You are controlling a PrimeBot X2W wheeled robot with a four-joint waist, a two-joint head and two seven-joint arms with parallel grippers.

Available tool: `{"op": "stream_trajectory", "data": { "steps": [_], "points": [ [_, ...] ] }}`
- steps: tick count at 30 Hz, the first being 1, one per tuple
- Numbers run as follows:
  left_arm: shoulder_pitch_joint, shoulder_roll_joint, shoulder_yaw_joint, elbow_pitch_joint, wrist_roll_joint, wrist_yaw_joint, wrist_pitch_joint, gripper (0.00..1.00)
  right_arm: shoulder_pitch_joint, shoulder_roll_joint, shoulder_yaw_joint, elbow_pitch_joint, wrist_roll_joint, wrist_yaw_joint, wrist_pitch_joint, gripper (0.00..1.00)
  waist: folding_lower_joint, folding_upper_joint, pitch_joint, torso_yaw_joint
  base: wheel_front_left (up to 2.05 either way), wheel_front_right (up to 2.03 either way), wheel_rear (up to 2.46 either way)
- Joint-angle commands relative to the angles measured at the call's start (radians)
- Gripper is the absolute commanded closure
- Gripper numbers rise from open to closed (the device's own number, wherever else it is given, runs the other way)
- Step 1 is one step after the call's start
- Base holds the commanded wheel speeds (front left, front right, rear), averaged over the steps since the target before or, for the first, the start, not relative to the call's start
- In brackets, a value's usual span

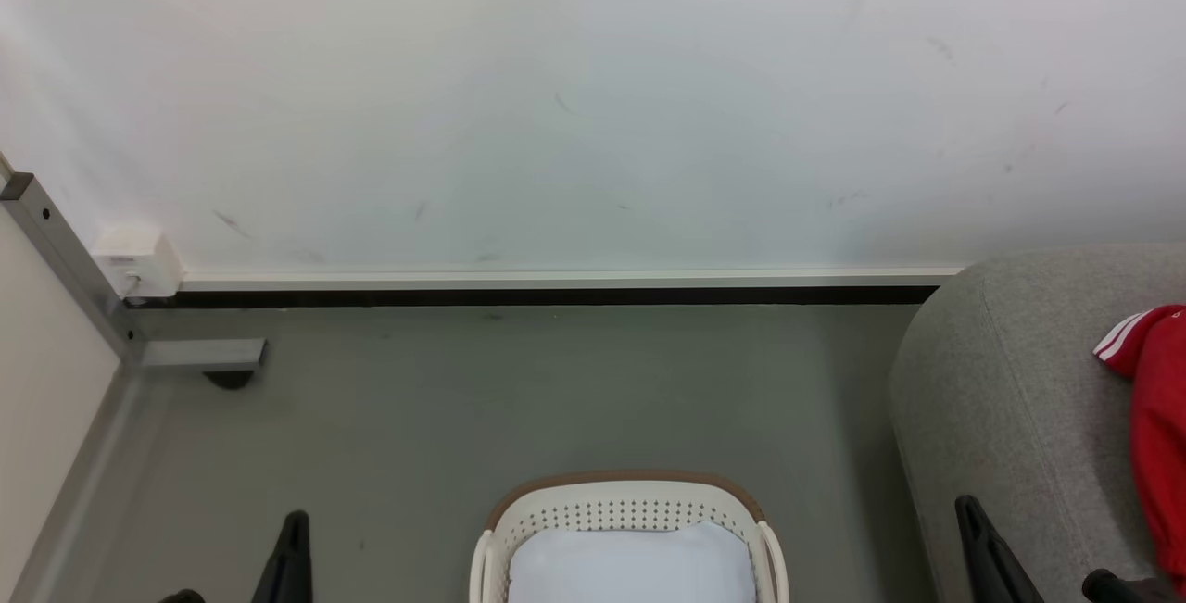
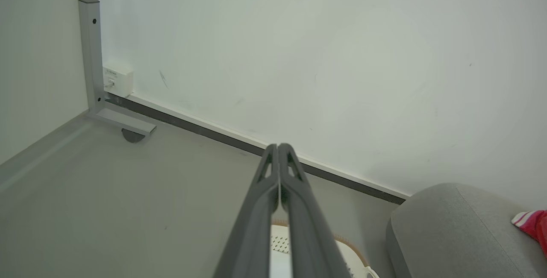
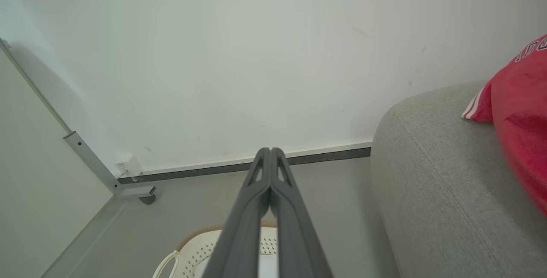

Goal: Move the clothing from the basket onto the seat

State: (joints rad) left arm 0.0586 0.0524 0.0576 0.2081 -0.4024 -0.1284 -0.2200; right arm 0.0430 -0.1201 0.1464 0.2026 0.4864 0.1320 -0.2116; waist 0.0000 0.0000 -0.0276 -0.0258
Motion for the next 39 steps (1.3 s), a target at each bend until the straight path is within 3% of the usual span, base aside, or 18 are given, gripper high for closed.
{"op": "stream_trajectory", "data": {
  "steps": [1,39],
  "points": [
    [-0.031,0.007,0.007,-0.013,-0.058,0.0,0.011,1.0,-0.03,-0.001,-0.015,-0.009,0.056,0.0,0.01,1.0,0.0,0.0,0.0,0.001,0.0,0.0,0.0],
    [-0.096,0.004,0.03,-0.01,-0.587,0.016,0.159,1.0,-0.095,0.006,-0.095,0.016,0.576,-0.001,0.129,1.0,0.0,0.0,0.009,0.009,0.0,0.0,0.0]
  ]
}}
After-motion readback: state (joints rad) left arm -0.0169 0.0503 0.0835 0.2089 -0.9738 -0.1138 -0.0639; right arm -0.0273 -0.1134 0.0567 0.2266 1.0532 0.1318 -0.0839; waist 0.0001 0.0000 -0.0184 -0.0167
